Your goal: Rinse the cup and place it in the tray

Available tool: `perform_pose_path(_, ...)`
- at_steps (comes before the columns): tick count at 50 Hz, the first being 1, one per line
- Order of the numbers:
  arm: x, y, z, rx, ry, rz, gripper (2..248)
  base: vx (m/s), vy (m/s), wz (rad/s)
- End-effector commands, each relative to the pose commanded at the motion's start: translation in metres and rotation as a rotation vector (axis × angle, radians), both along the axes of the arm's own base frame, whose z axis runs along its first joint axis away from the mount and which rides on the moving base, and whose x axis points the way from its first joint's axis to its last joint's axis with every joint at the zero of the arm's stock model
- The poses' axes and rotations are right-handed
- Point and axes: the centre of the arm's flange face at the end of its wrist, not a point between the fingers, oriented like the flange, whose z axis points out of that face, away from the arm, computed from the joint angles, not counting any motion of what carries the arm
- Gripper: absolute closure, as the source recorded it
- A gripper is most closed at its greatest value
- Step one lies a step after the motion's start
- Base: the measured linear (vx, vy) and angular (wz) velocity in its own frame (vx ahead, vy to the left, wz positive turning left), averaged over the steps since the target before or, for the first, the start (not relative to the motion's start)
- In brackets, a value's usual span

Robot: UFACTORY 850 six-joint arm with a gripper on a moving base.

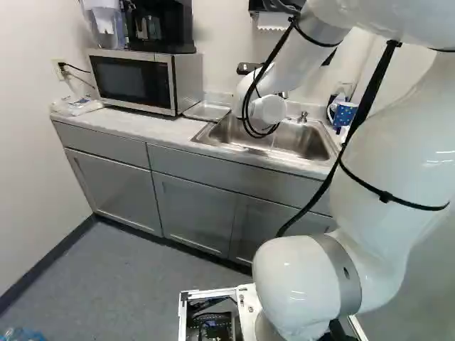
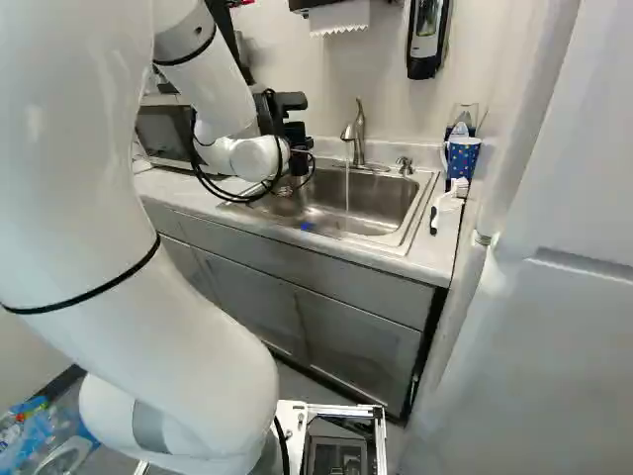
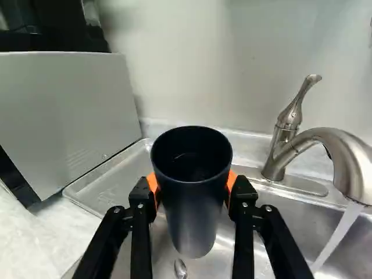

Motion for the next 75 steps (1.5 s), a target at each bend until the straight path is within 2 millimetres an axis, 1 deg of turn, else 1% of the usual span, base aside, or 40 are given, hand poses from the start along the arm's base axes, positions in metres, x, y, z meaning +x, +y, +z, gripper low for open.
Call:
perform_pose_path(13,-0.001,0.001,0.01,0.001,0.017,0.004,125,0.0,0.0,0.0)
perform_pose_path(34,-0.004,0.014,0.027,0.001,0.028,0.029,125,0.0,0.0,0.0)
perform_pose_path(44,-0.004,0.017,0.027,0.007,0.032,0.036,125,0.0,0.0,0.0)
perform_pose_path(75,-0.004,0.017,0.027,0.303,0.032,-0.01,125,0.0,0.0,0.0)
